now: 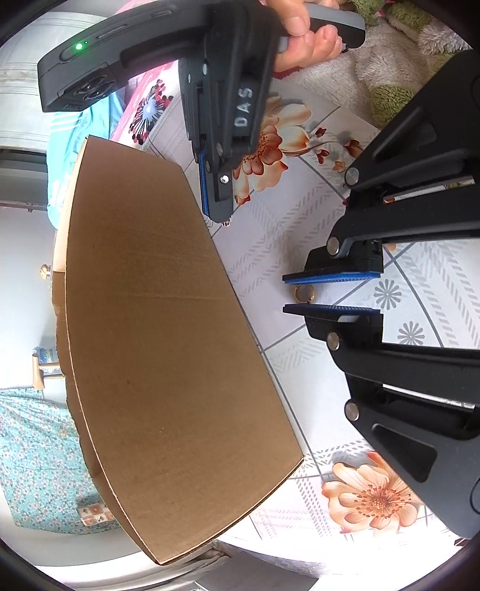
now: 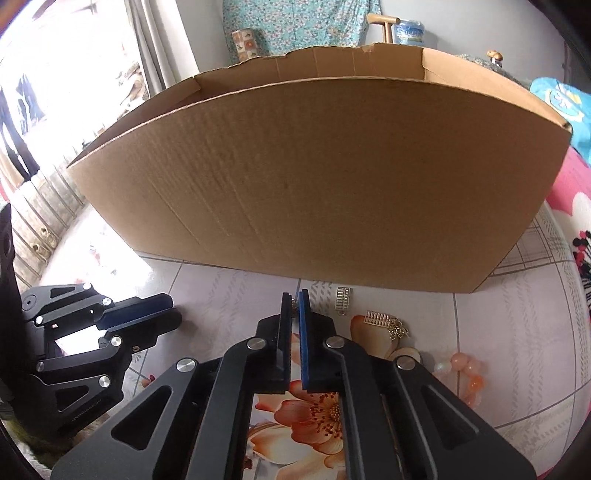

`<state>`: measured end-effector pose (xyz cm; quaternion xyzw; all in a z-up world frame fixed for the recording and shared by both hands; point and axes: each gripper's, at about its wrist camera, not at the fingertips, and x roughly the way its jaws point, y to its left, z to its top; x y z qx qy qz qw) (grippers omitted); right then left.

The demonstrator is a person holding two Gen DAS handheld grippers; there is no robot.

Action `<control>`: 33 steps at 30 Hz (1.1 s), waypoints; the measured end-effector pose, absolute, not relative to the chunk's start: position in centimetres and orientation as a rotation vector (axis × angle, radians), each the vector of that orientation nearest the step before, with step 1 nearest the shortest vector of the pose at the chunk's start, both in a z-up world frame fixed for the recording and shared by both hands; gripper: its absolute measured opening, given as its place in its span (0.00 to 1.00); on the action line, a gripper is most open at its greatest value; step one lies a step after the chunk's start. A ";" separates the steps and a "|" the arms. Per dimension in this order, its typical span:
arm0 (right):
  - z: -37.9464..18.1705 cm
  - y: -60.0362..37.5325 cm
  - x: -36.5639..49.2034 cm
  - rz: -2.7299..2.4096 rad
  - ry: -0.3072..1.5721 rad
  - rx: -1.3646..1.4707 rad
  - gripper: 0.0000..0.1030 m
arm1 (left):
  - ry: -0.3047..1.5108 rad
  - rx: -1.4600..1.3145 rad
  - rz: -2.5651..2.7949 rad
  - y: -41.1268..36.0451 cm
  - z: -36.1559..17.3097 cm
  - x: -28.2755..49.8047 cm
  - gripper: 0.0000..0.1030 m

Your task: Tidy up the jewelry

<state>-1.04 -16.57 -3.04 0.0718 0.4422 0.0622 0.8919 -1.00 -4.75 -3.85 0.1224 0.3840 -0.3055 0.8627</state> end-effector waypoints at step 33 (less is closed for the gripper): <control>-1.5 -17.0 -2.8 0.163 0.933 0.223 0.29 | 0.799 0.265 -0.639 -3.7 -3.9 -1.3 0.18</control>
